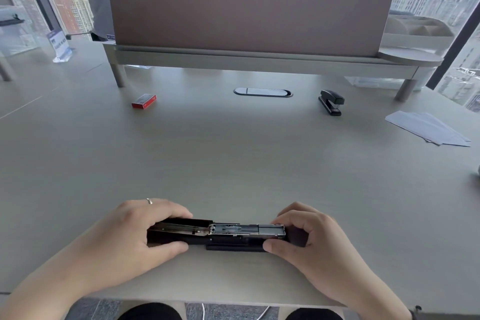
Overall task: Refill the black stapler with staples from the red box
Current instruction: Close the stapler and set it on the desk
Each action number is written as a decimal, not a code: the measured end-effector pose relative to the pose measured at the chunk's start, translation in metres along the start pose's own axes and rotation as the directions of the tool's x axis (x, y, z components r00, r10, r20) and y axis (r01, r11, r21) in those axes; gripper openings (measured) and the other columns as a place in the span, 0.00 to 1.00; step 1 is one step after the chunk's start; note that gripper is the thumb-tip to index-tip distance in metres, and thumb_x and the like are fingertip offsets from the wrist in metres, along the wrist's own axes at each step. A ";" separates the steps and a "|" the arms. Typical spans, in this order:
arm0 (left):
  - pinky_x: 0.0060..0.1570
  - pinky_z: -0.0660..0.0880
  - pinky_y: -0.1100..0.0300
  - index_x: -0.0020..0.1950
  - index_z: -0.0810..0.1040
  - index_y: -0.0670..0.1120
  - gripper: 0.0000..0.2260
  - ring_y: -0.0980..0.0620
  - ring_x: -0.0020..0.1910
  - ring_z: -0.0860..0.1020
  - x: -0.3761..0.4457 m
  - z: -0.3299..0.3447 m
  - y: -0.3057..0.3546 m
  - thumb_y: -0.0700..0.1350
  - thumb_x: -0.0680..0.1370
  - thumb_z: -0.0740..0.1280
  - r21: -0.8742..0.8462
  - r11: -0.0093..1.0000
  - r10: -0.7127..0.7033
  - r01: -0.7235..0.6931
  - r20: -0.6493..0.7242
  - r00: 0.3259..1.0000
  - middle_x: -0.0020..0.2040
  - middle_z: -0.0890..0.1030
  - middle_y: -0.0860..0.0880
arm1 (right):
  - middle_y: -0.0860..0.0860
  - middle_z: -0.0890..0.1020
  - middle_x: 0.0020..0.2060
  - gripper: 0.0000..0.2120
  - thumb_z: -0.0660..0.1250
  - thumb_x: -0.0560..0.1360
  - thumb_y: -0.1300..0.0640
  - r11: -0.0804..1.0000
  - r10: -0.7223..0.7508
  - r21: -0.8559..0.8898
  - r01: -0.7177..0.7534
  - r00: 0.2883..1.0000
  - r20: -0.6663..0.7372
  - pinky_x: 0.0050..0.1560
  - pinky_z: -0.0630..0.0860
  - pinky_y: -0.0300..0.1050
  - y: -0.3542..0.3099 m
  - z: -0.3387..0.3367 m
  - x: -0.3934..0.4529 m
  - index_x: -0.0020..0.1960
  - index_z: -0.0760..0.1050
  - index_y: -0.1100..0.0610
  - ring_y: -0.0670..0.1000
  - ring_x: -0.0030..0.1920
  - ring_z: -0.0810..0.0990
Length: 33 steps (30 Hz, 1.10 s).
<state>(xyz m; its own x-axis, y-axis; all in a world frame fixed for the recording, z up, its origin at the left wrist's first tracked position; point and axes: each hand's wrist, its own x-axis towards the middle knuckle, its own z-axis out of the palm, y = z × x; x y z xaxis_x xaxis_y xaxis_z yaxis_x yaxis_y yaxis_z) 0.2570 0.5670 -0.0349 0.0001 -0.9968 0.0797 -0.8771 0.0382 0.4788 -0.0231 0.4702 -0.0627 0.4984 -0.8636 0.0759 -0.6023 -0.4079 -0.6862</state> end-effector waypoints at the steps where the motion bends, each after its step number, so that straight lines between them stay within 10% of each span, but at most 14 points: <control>1: 0.45 0.74 0.70 0.53 0.79 0.67 0.17 0.66 0.46 0.82 -0.002 -0.001 -0.004 0.58 0.64 0.73 -0.028 0.999 -0.017 0.017 -0.002 1.000 0.49 0.83 0.70 | 0.41 0.80 0.48 0.06 0.76 0.68 0.45 1.000 0.002 0.002 -0.002 1.000 0.000 0.40 0.70 0.36 0.000 0.000 0.000 0.42 0.82 0.44 0.44 0.42 0.78; 8: 0.46 0.76 0.72 0.47 0.84 0.65 0.18 0.60 0.44 0.85 -0.009 0.002 -0.015 0.51 0.61 0.82 -0.325 0.943 -0.099 0.074 -0.061 0.993 0.44 0.87 0.62 | 0.41 0.80 0.47 0.08 0.76 0.68 0.46 0.999 0.018 0.028 -0.018 1.000 0.012 0.46 0.76 0.44 -0.002 0.000 0.000 0.44 0.83 0.48 0.47 0.40 0.80; 16: 0.39 0.75 0.77 0.43 0.85 0.61 0.32 0.60 0.38 0.85 -0.005 -0.006 -0.012 0.75 0.45 0.74 -0.406 0.908 -0.156 0.103 -0.099 0.983 0.41 0.88 0.58 | 0.42 0.81 0.45 0.07 0.77 0.67 0.48 0.998 0.015 0.056 -0.017 0.999 0.038 0.42 0.75 0.45 -0.004 -0.002 0.003 0.41 0.84 0.49 0.48 0.37 0.78; 23: 0.46 0.77 0.69 0.54 0.79 0.65 0.32 0.56 0.41 0.85 0.011 -0.027 0.018 0.41 0.59 0.85 -0.271 0.962 -0.013 -0.024 -0.133 0.991 0.45 0.87 0.60 | 0.43 0.81 0.44 0.05 0.78 0.67 0.50 0.996 0.013 0.087 -0.017 0.999 0.041 0.40 0.74 0.42 -0.004 -0.003 0.003 0.41 0.84 0.48 0.46 0.35 0.77; 33: 0.50 0.74 0.72 0.57 0.79 0.63 0.27 0.55 0.47 0.82 0.033 0.024 0.055 0.48 0.61 0.82 -0.413 0.900 0.066 -0.139 -0.187 0.980 0.46 0.86 0.62 | 0.42 0.80 0.43 0.04 0.78 0.67 0.49 0.996 0.000 0.088 -0.002 1.000 0.021 0.38 0.71 0.38 -0.004 -0.002 0.001 0.39 0.84 0.46 0.48 0.36 0.77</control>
<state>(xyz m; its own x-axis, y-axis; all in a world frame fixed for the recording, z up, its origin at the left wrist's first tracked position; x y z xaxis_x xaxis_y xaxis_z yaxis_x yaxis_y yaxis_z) 0.1974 0.5344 -0.0265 0.0324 -0.9614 0.2731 -0.5912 0.2019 0.7809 -0.0216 0.4698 -0.0586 0.5113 -0.8573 0.0603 -0.5465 -0.3785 -0.7470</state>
